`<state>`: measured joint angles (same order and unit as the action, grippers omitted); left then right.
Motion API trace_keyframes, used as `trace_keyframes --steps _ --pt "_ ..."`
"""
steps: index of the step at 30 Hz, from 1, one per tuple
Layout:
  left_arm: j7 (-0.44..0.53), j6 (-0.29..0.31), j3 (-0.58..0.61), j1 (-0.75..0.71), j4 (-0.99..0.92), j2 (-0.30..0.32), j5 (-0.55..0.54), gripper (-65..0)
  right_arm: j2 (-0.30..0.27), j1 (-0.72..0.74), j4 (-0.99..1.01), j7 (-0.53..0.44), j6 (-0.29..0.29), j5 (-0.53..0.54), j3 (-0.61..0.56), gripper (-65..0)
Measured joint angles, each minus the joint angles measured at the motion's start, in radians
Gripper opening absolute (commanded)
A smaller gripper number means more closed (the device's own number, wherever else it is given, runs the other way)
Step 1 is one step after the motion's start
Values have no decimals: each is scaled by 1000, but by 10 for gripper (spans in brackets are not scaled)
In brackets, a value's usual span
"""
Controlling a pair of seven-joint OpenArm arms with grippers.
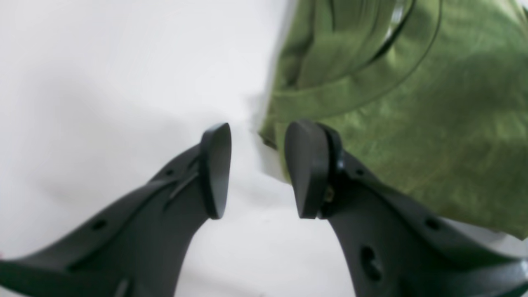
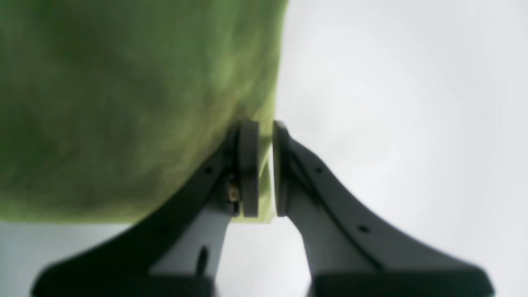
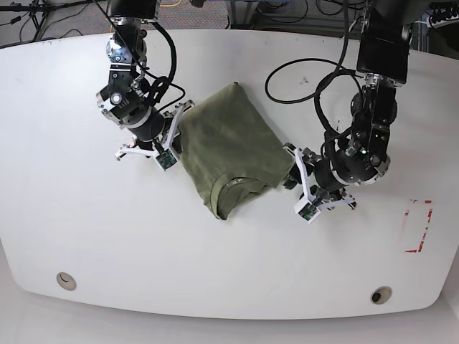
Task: Fold the T-shirt properly
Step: 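Bring the left gripper to the bundle and grasp its edge opposite the right gripper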
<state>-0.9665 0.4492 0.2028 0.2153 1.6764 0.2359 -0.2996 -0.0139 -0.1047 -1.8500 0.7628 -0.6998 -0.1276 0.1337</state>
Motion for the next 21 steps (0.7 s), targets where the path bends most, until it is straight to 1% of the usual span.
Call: trace_keyframes --steps 4,11,16,21 --pt "-39 -3 -24 -19 59 -4 1 -411 26 3 -64 21 0 1 -3 -599" --pt "-50 -2 -23 -102 150 -39 0 -411 50 37 -93 92 0 -5 -6 -599" --pt "-41 3 -14 -151 170 -45 -14 -411 56 73 -80 91 0 -4 -3 -599" --pt "-61 -4 -24 -196 168 -77 14 -411 66 106 -37 86 0 1 -5 -599"
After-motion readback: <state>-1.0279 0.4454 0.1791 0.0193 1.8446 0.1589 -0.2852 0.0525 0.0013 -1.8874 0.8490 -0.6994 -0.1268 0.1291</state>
